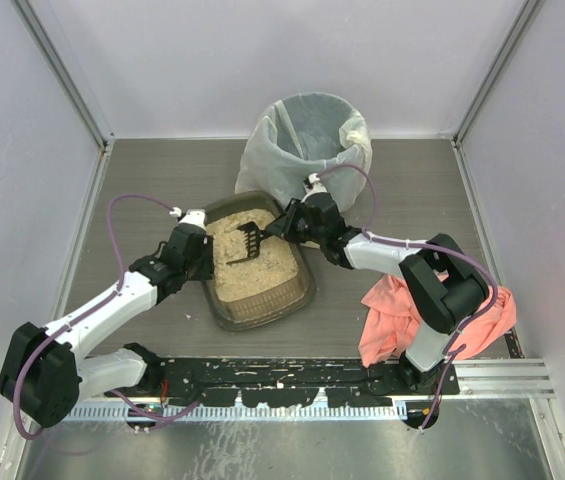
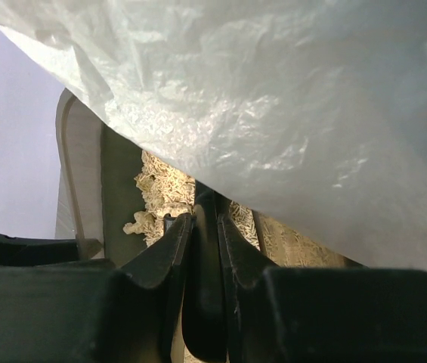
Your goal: Clean the litter box
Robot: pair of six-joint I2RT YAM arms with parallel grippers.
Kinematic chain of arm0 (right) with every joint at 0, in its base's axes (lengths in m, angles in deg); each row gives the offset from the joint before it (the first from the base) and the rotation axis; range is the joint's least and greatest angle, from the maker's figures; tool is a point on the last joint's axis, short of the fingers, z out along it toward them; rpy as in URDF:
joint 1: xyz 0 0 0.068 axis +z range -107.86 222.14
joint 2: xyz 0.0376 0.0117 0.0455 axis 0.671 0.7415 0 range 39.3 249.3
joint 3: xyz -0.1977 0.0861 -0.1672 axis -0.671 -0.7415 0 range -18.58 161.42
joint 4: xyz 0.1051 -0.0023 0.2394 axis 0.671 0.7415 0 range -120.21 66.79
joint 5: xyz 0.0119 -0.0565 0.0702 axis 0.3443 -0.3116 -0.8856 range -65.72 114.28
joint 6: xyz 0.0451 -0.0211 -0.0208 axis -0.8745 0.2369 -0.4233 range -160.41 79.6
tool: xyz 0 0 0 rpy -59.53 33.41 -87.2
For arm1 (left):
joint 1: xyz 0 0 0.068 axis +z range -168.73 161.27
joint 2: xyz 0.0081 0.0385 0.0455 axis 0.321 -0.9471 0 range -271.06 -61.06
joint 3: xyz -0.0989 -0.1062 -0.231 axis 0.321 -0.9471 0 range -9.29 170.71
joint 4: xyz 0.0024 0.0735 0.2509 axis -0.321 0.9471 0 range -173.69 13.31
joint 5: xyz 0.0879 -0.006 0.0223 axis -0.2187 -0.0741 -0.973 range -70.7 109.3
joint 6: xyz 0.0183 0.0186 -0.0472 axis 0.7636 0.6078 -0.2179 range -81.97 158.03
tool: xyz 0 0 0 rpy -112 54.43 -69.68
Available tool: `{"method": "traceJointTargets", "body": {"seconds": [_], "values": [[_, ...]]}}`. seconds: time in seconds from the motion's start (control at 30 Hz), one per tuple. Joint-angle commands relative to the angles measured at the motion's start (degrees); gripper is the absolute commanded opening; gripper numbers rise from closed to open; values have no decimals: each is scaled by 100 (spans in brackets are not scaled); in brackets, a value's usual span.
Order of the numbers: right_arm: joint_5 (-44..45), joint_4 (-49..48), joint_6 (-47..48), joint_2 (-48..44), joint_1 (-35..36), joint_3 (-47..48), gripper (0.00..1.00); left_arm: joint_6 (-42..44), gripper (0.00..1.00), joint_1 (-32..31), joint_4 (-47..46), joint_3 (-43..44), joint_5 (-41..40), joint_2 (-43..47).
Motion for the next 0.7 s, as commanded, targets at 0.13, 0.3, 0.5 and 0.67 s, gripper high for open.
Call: {"method": "traceJointTargets", "body": {"seconds": [0.13,0.3,0.5,0.67], "values": [[217,27,-339,-443,-69,-235,1,-135,39,-48,154,-181,709,-266],[338,-1,-559,-816,-66,-467,1,-135,39,-49,162,-181,701,-260],[361,13,-684,-1206,-66,-694,1,-145,44,-50,162,-197,686,-219],[421,9,-779,-1500,-70,-929,1,-153,53,-47,159,-216,656,-146]]}}
